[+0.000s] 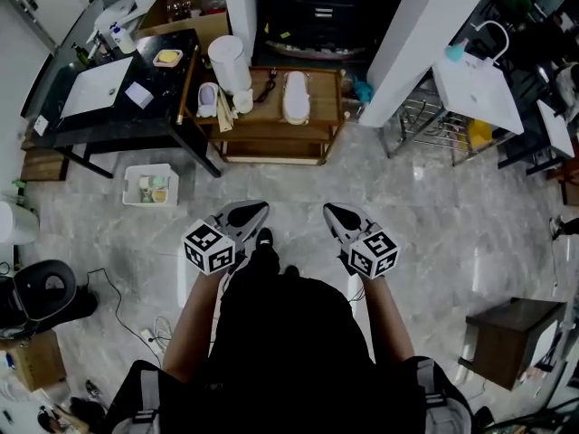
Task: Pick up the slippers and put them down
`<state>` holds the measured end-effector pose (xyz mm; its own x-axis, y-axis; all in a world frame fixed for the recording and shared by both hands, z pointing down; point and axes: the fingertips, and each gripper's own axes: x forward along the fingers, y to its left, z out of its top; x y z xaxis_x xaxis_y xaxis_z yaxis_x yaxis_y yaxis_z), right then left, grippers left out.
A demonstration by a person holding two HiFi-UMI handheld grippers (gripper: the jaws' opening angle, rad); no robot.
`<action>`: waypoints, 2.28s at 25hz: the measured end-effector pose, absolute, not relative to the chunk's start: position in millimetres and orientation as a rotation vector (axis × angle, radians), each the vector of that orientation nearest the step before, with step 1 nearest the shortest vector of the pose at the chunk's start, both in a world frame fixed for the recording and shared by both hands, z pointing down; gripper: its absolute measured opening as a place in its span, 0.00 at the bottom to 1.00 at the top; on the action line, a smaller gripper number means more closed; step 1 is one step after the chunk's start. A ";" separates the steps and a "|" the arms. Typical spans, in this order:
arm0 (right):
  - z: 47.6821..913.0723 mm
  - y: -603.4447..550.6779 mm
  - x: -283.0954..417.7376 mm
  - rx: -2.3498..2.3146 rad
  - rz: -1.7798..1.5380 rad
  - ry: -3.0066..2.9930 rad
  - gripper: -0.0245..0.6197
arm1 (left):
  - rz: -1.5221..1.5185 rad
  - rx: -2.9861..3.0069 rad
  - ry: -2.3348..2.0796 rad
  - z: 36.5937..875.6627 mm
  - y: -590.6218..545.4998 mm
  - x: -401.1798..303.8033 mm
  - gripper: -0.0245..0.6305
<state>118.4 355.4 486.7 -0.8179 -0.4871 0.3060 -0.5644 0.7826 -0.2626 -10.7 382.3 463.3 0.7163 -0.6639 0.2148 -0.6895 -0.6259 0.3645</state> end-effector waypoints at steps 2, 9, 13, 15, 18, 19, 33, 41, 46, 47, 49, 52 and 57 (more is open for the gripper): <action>486.6 346.2 118.3 0.861 0.514 -2.741 0.05 | 0.081 2.504 -1.018 464.2 371.8 -13.6 0.05; 492.8 330.5 108.5 0.905 0.548 -2.694 0.05 | 0.091 2.487 -0.950 477.6 340.4 -26.9 0.05; 498.7 318.1 99.7 0.913 0.541 -2.659 0.05 | 0.096 2.490 -0.907 482.1 322.3 -32.0 0.05; 497.9 309.9 92.3 0.916 0.534 -2.658 0.05 | 0.099 2.495 -0.890 482.8 312.8 -35.7 0.05; 495.2 296.7 79.0 0.923 0.520 -2.660 0.05 | 0.106 2.507 -0.862 482.3 297.3 -41.2 0.05; 494.8 293.8 74.9 0.926 0.515 -2.659 0.05 | 0.107 2.511 -0.852 482.3 293.0 -42.7 0.05; 514.6 277.5 53.9 1.032 0.583 -2.600 0.05 | 0.157 2.534 -0.688 493.0 253.8 -48.3 0.05; 519.3 256.7 55.7 1.036 0.641 -2.600 0.05 | 0.203 2.510 -0.683 497.5 233.1 -48.7 0.05; 522.7 229.8 58.7 0.985 0.650 -2.616 0.05 | 0.207 2.480 -0.728 501.8 215.8 -46.3 0.05; 522.3 223.1 60.4 0.971 0.649 -2.623 0.05 | 0.210 2.475 -0.738 502.3 211.5 -43.9 0.05; 522.2 209.8 63.9 0.938 0.651 -2.638 0.05 | 0.203 2.462 -0.766 501.1 202.2 -38.4 0.05; 523.2 189.0 68.7 0.874 0.644 -2.647 0.05 | 0.194 2.454 -0.801 497.8 185.6 -28.6 0.05; 521.7 152.0 78.4 0.777 0.604 -2.678 0.05 | 0.178 2.423 -0.904 496.6 155.9 -19.7 0.05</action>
<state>78.4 152.0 521.7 -0.8134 -0.4403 0.3802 -0.5609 0.7669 -0.3119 -19.7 155.9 496.6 0.7661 -0.5678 0.3012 -0.6396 -0.6276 0.4439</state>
